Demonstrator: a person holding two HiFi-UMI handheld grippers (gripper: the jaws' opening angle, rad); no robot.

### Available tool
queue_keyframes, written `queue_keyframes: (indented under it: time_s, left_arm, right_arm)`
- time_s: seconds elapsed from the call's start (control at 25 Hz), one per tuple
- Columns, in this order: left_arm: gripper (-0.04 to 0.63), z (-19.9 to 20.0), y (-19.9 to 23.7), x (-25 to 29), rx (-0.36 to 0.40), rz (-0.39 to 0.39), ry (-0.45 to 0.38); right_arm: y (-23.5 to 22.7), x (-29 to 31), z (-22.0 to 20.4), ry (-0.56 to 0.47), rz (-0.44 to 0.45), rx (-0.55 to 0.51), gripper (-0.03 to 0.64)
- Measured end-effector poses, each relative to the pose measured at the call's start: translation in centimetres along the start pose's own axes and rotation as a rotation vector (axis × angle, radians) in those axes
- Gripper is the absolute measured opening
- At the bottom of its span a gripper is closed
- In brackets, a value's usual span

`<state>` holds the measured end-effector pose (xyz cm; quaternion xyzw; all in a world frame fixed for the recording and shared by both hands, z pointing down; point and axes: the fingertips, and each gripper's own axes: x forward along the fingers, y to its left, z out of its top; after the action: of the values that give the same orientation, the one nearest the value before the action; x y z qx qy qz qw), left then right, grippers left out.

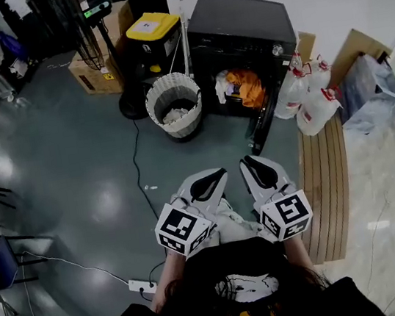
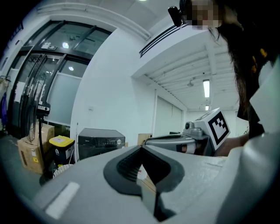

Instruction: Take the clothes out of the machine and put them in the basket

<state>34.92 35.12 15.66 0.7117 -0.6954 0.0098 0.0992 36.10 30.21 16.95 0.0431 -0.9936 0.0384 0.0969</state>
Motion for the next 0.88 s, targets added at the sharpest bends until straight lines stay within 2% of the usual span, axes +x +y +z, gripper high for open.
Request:
queue_keyframes:
  time_s: [0.24, 0.52, 0.68, 0.88]
  left_arm:
    - [0.000, -0.7, 5.0, 3.0, 0.030, 0.036, 0.082]
    - [0.000, 2.3, 12.8, 10.7, 0.063, 0.052, 0.074]
    - [0.000, 3.6, 15.8, 14.9, 0.066, 0.058, 0.075]
    - [0.000, 3.9, 18.6, 18.4, 0.064, 0.061, 0.100]
  right_arm:
    - [-3.1, 5.8, 0.5, -0.011, 0.045, 0.014, 0.064]
    - [-10.4, 14.1, 2.4, -0.010, 0.056, 0.018, 0.064]
    - [-14.8, 17.7, 3.3, -0.015, 0.056, 0.033, 0.064]
    - [-18.2, 20.4, 3.5, -0.024, 0.052, 0.059, 0.064]
